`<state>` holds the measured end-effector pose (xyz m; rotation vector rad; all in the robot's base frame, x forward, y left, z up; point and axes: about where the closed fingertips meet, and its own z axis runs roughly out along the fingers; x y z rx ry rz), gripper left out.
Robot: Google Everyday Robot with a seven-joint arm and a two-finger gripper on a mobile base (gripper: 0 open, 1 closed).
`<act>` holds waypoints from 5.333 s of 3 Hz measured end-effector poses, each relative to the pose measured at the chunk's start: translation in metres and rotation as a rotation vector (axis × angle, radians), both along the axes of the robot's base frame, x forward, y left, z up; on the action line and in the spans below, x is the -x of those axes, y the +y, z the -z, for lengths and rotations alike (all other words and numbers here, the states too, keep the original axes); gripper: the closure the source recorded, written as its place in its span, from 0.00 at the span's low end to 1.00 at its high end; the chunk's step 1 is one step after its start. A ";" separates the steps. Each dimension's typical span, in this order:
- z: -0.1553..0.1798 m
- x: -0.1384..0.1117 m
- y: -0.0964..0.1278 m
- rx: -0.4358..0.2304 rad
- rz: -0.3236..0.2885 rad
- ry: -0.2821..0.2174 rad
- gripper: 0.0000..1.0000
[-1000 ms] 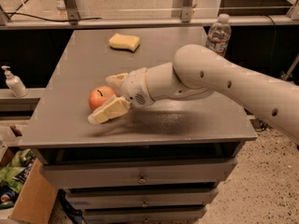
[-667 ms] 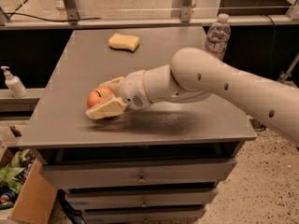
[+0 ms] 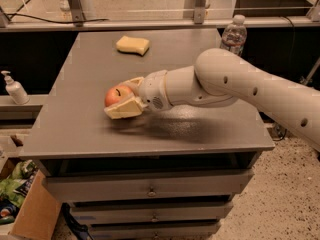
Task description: Move apple near sponge
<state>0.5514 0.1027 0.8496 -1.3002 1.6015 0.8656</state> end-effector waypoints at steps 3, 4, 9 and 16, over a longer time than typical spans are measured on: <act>-0.031 -0.046 -0.029 -0.005 0.100 -0.105 1.00; -0.040 -0.084 -0.029 -0.010 0.158 -0.174 1.00; -0.043 -0.259 -0.044 -0.016 0.419 -0.232 1.00; 0.006 -0.247 -0.061 0.073 0.443 -0.124 0.59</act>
Offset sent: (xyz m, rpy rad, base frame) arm 0.0289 -0.0241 0.0205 0.0018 -0.0445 -0.0657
